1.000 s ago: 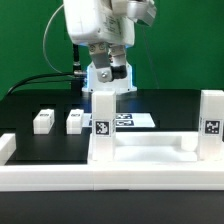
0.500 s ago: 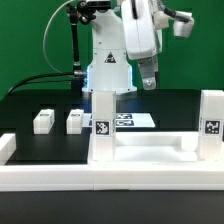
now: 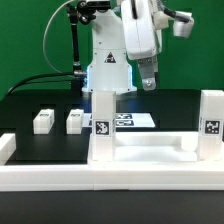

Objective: Assemble desk

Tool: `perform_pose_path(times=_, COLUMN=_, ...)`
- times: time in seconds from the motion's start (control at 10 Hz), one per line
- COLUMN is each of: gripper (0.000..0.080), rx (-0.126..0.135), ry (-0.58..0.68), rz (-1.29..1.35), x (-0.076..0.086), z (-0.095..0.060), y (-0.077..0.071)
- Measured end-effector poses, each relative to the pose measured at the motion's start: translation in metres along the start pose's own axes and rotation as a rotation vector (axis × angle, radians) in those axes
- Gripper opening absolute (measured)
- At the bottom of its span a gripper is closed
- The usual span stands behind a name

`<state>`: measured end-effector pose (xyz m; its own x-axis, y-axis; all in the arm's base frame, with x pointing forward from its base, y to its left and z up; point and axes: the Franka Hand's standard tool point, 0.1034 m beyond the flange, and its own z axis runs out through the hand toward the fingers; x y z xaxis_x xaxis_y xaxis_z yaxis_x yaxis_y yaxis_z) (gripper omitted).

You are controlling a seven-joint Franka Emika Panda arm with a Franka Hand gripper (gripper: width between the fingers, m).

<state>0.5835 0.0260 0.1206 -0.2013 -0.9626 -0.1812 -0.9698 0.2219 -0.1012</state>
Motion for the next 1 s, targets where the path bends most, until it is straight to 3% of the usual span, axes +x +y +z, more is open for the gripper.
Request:
perform_pose_path(times=0.2, gripper=0.0649, rx=-0.033, ry=0.012, rz=-0.069, x=0.017, z=0.022, y=0.045)
perform_pose_path(times=0.3, gripper=0.0649, rx=-0.041, ry=0.033, rz=-0.065, x=0.024, z=0.036, y=0.059)
perform_pose_path(times=0.4, gripper=0.0649, rx=-0.065, ry=0.056, rz=-0.070, x=0.029, z=0.055, y=0.071)
perform_pose_path(times=0.5, gripper=0.0649, rx=-0.053, ry=0.073, rz=-0.066, x=0.034, z=0.068, y=0.075)
perform_pose_path(times=0.6, gripper=0.0649, rx=-0.057, ry=0.083, rz=-0.065, x=0.038, z=0.078, y=0.079)
perform_pose_path(times=0.8, gripper=0.0649, rx=-0.094, ry=0.086, rz=-0.058, x=0.034, z=0.096, y=0.082)
perform_pose_path(times=1.0, gripper=0.0623, rx=-0.098, ry=0.082, rz=-0.060, x=0.033, z=0.097, y=0.079)
